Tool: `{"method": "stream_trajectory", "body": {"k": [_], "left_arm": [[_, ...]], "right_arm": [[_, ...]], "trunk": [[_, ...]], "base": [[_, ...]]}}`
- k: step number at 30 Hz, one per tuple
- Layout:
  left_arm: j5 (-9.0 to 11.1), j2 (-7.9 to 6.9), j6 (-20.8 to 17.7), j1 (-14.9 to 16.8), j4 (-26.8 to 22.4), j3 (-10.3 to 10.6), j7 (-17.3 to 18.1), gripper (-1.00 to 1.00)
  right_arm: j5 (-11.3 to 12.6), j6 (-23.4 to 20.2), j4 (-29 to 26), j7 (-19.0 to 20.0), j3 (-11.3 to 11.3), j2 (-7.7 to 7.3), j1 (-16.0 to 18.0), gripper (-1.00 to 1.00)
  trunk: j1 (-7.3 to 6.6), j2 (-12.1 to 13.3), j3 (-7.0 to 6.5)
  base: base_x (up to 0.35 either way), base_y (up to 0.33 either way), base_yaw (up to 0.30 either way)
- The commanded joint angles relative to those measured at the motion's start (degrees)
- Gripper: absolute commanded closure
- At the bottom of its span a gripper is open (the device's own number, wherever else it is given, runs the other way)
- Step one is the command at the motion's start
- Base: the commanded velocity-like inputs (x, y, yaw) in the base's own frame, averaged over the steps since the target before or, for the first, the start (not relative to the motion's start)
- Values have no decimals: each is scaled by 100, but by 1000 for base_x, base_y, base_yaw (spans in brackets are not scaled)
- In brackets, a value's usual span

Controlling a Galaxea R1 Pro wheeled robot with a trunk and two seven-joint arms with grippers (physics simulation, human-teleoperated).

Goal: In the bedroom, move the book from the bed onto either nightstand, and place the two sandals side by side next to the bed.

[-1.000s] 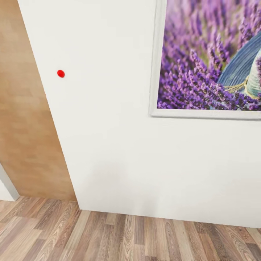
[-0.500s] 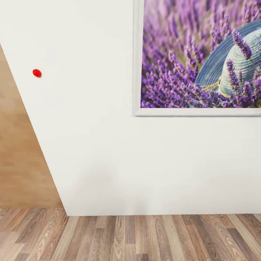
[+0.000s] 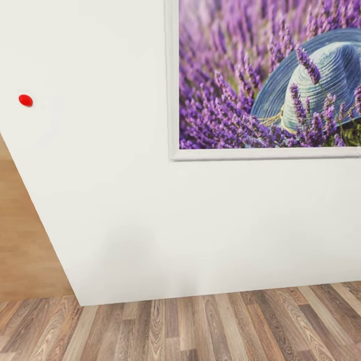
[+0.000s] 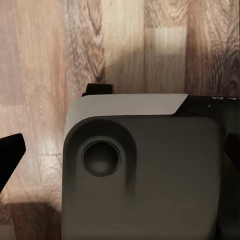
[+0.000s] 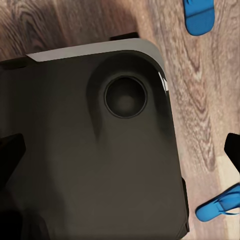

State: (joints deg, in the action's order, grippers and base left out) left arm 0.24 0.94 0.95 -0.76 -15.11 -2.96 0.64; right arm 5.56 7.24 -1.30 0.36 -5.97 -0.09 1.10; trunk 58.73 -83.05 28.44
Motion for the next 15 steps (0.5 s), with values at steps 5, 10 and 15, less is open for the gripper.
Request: {"method": "stream_trajectory", "body": {"k": [5,10,15], "left_arm": [[3,6,3,-3,-10,-30,7,-100],[3,4,2,-3,-10,-30,7,-100],[3,3,1,-3,-10,-30,7,-100]], "right_arm": [[50,24,7,7,-18,1,4,-100],[50,24,7,8,-18,1,4,-100],[50,26,7,8,-18,1,4,-100]], "trunk": [[0,-3,4],[0,-3,4],[0,-3,4]], "base": [[0,0,-187],[0,0,-219],[0,0,-238]]}}
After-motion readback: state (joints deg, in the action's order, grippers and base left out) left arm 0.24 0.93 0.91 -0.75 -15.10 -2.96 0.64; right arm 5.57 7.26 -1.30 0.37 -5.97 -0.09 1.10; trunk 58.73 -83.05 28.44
